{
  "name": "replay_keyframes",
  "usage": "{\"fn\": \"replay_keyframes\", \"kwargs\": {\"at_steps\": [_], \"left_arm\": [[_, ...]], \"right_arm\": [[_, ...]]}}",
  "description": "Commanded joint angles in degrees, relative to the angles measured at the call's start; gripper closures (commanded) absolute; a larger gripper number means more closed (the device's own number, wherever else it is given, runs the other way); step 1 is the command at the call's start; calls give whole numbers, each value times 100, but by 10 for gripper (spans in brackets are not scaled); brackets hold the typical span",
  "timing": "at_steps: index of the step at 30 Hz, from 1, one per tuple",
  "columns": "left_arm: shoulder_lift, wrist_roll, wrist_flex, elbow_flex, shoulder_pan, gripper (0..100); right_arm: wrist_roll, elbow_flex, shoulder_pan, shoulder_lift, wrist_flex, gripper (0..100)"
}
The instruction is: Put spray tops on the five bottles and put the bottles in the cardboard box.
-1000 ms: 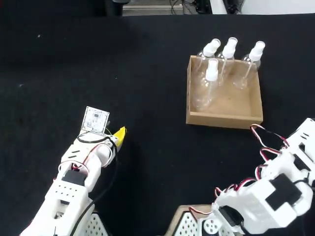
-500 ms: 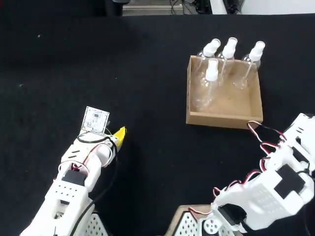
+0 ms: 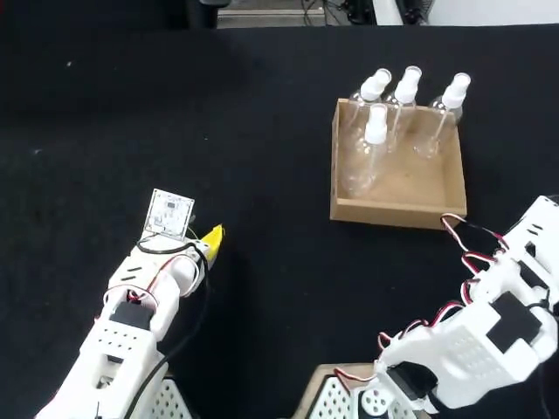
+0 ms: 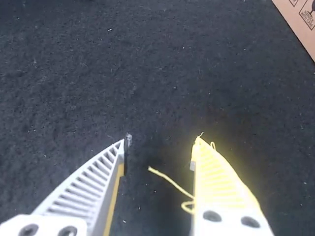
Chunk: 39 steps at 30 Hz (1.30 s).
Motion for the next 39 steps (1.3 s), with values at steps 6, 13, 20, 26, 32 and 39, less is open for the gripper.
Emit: {"fn": "replay_keyframes", "kwargs": {"at_steps": [6, 13, 20, 26, 32, 39], "left_arm": [[-97, -35, -123, -84, 22, 787], [-97, -35, -123, -92, 22, 787], [-97, -35, -123, -92, 40, 787], [-97, -35, -123, -92, 31, 787], [-97, -35, -123, -75, 31, 787], [-97, -35, -123, -75, 31, 787]], "right_arm": [[-70, -347, 299, -66, -167, 988], [-703, -154, 571, -602, -26, 988], [-738, 444, 369, -2264, 563, 987], [-1626, 1112, -70, -3881, 1178, 987], [-1767, 1895, -1020, -5560, 1890, 987], [-1565, 2651, -2409, -6791, 1925, 987]]}}
